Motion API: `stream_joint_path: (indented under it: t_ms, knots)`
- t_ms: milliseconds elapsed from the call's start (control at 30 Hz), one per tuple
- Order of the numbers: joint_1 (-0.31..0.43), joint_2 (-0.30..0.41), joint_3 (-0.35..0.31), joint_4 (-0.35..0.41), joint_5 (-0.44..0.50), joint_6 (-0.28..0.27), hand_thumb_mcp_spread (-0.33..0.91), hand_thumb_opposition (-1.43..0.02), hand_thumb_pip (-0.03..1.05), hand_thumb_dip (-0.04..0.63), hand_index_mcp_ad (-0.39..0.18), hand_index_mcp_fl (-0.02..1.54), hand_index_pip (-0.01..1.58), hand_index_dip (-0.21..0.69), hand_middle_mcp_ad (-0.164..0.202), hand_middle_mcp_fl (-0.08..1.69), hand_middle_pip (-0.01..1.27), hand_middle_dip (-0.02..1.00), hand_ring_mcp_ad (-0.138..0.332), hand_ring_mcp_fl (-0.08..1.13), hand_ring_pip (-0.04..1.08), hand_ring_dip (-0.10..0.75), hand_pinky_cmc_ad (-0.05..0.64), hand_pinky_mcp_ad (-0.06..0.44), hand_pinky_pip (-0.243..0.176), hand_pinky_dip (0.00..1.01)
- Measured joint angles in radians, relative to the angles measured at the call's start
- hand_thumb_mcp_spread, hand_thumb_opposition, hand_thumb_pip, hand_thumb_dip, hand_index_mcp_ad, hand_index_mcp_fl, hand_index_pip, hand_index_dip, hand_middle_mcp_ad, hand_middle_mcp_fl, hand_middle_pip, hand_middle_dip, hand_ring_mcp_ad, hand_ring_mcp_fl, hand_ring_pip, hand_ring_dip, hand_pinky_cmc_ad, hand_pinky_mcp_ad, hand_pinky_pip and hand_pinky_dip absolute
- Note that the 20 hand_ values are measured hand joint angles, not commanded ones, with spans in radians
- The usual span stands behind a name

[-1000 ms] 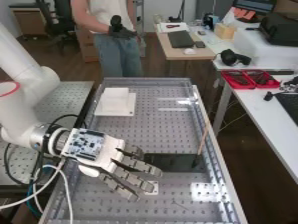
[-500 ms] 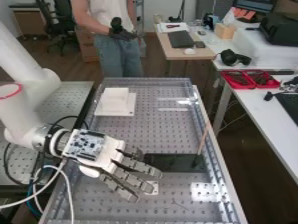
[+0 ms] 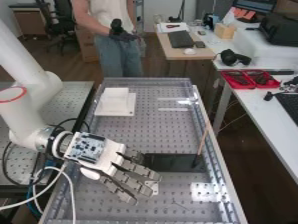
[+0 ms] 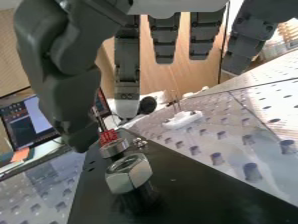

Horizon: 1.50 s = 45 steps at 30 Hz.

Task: Grab the bearing and place it in the white container

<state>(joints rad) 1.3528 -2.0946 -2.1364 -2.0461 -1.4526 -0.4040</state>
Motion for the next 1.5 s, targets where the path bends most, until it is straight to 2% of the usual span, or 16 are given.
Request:
stream_joint_path:
  t_ms: [133, 567, 867, 1033, 1367, 1500]
  knots:
    - [0.001, 0.000, 0.002, -0.007, -0.001, 0.006, 0.40, -0.84, 0.56, 0.236, -0.059, 0.07, 1.54, 0.188, 0.101, -0.01, 0.13, 0.13, 0.176, 0.00, 0.09, 0.026, 0.405, 0.314, -0.091, 0.18]
    - [0.003, 0.034, 0.030, -0.116, -0.020, -0.012, 0.40, -0.84, 0.56, 0.236, -0.059, 0.10, 1.54, 0.173, 0.101, -0.01, 0.13, 0.13, 0.176, 0.00, 0.09, 0.026, 0.405, 0.314, -0.091, 0.18]
    - [0.003, 0.051, 0.074, -0.234, -0.031, -0.057, 0.40, -0.84, 0.56, 0.236, -0.059, 0.10, 1.54, 0.169, 0.101, -0.01, 0.13, 0.13, 0.176, 0.00, 0.09, 0.026, 0.405, 0.314, -0.087, 0.18]
    - [0.002, 0.065, 0.100, -0.306, -0.035, -0.098, 0.40, -0.84, 0.56, 0.236, -0.059, 0.11, 1.52, 0.173, 0.099, -0.01, 0.13, 0.13, 0.176, 0.00, 0.09, 0.026, 0.405, 0.314, -0.091, 0.18]
    - [-0.006, 0.065, 0.113, -0.319, -0.050, -0.112, 0.40, -0.83, 0.56, 0.236, -0.059, 0.10, 1.50, 0.180, 0.099, -0.01, 0.13, 0.14, 0.176, 0.00, 0.09, 0.026, 0.405, 0.314, -0.091, 0.18]
    - [-0.006, 0.066, 0.127, -0.360, -0.064, -0.154, 0.40, -0.84, 0.56, 0.236, -0.059, 0.10, 1.50, 0.182, 0.099, -0.01, 0.13, 0.14, 0.176, 0.00, 0.09, 0.026, 0.405, 0.314, -0.091, 0.18]
